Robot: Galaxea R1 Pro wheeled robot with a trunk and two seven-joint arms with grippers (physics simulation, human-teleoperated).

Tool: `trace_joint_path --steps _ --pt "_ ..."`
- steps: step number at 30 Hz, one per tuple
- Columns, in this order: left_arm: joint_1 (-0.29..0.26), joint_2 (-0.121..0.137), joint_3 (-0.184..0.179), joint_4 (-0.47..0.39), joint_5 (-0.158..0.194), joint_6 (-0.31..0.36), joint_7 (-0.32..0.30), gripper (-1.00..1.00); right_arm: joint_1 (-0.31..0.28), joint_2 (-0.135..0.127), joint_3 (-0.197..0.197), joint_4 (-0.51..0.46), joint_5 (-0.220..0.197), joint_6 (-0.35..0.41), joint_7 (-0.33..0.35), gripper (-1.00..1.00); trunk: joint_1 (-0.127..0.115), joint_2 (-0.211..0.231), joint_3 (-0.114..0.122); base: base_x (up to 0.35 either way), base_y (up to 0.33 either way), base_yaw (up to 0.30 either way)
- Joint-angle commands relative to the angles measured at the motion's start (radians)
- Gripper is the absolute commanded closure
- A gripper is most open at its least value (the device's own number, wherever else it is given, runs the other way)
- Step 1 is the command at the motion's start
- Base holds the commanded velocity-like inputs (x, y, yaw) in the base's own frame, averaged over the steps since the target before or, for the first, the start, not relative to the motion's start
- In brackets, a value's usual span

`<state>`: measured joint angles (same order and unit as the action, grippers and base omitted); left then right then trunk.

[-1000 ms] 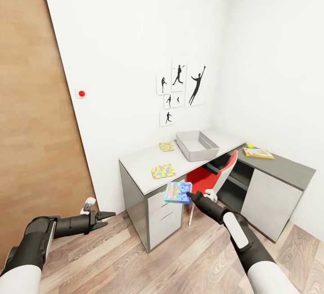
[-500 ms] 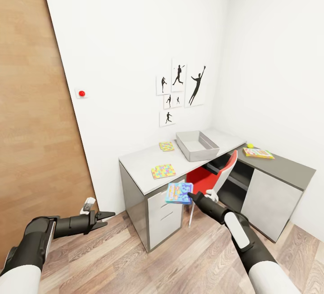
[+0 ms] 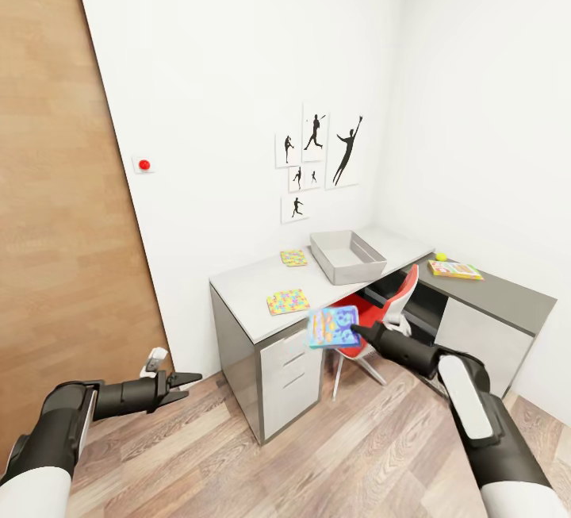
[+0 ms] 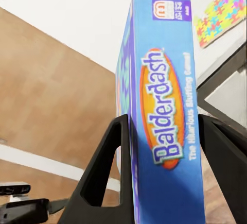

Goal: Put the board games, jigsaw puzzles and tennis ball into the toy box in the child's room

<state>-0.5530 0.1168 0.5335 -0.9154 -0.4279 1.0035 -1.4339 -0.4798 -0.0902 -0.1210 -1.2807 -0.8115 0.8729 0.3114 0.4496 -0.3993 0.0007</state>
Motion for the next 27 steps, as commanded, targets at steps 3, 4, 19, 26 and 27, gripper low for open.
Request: trace_joint_path --steps 3,4,19,26,27 --pt "-0.001 0.000 0.002 0.000 -0.010 0.010 -0.014 -1.00 0.007 0.000 -0.077 -0.021 0.000 0.097 0.003 1.00 0.000 -0.001 0.000 0.000 0.000 0.000" --pt "-0.001 0.001 0.002 0.000 -0.010 0.010 -0.015 -1.00 0.007 0.000 -0.100 -0.023 0.000 0.114 0.004 1.00 0.000 -0.001 0.000 0.000 -0.016 0.000" --pt "-0.001 0.005 -0.001 -0.010 -0.011 0.008 -0.133 -1.00 0.016 -0.001 -0.175 -0.018 -0.014 0.136 0.061 1.00 0.000 -0.001 0.000 0.007 -0.250 0.000" --pt "-0.001 0.006 0.001 -0.012 -0.011 0.009 -0.137 -1.00 0.022 0.002 -0.177 -0.016 -0.013 0.129 0.069 1.00 0.000 -0.001 0.000 0.201 -0.216 0.000" --pt "-0.001 0.006 0.001 -0.012 -0.011 0.009 -0.137 -1.00 0.022 0.002 -0.178 -0.016 -0.013 0.129 0.069 1.00 0.000 -0.001 0.000 0.240 -0.197 0.000"
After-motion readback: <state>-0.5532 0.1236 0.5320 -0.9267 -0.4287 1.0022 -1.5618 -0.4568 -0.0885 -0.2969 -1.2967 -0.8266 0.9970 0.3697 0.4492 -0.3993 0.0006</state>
